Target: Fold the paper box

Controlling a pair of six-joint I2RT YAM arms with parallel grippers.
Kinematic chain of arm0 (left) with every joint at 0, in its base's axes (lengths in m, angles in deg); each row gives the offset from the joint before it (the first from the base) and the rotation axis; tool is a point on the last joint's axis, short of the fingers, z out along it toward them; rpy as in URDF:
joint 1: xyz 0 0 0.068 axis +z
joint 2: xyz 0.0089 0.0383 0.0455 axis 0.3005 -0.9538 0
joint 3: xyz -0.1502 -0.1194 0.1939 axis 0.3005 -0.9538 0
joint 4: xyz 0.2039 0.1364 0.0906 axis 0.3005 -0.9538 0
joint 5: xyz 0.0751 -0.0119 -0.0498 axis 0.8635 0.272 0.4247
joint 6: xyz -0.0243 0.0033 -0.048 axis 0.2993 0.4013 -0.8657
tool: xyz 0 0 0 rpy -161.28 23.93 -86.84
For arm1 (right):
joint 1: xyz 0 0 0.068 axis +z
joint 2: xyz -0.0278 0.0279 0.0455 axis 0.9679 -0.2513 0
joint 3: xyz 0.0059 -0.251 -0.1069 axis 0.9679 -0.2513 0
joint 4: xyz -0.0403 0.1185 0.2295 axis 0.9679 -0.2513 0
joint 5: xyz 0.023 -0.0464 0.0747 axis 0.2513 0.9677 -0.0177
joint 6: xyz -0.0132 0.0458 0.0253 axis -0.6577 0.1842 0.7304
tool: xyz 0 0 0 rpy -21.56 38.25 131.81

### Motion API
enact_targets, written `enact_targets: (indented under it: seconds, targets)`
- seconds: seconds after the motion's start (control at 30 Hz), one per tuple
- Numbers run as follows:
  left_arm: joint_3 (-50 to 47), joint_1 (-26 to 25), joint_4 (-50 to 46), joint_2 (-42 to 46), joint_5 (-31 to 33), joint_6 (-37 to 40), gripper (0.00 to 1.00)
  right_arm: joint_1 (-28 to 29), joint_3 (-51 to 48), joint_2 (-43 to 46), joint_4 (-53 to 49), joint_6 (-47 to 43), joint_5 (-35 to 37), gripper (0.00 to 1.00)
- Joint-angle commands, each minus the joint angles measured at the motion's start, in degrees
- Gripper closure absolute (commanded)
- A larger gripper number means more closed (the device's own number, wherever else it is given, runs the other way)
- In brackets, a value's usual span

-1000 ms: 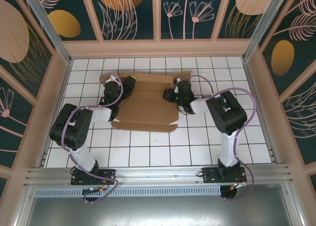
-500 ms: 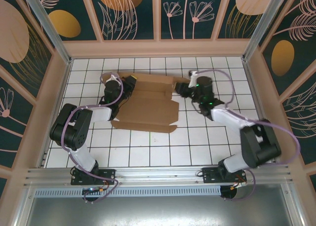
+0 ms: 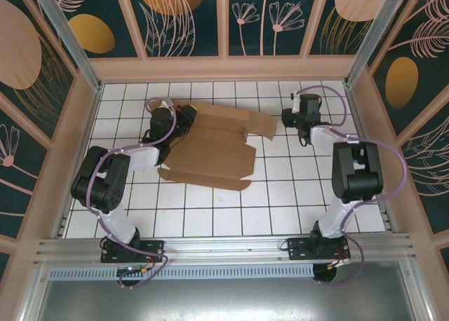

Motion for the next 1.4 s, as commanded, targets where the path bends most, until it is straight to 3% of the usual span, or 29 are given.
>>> enact_targets:
  seconds: [0.0, 0.27, 0.5, 0.7, 0.93, 1.17, 1.37]
  targets:
    - [0.3, 0.0, -5.4, -1.8, -2.1, 2.5, 1.00, 3.2, 0.4, 0.8, -3.9, -10.7, -8.3, 0.69]
    - [0.4, 0.3, -5.1, -2.3, -2.7, 1.7, 1.00, 10.1, -7.4, 7.4, 3.0, -15.8, -17.0, 0.61]
    - [0.4, 0.4, -4.8, -2.6, -3.0, 1.3, 1.00, 13.2, -7.2, 6.2, 3.7, -15.1, -18.7, 0.56]
    - [0.6, 1.0, -5.0, -2.9, -3.0, 1.5, 1.00, 14.9, -5.3, 6.1, 2.4, -13.9, -15.7, 0.53]
    - [3.3, 1.7, -5.0, -4.9, -4.8, 1.3, 1.00, 14.6, 7.5, -0.1, -13.7, -13.9, -12.6, 0.55]
    - [4.6, 1.7, -5.8, -5.2, -5.7, 2.9, 1.00, 14.8, 10.2, -0.9, -17.3, -15.7, -10.5, 0.55]
    - [5.5, 1.7, -7.4, -4.7, -5.5, 4.7, 1.00, 15.2, 13.8, -1.3, -20.8, -19.6, -4.2, 0.55]
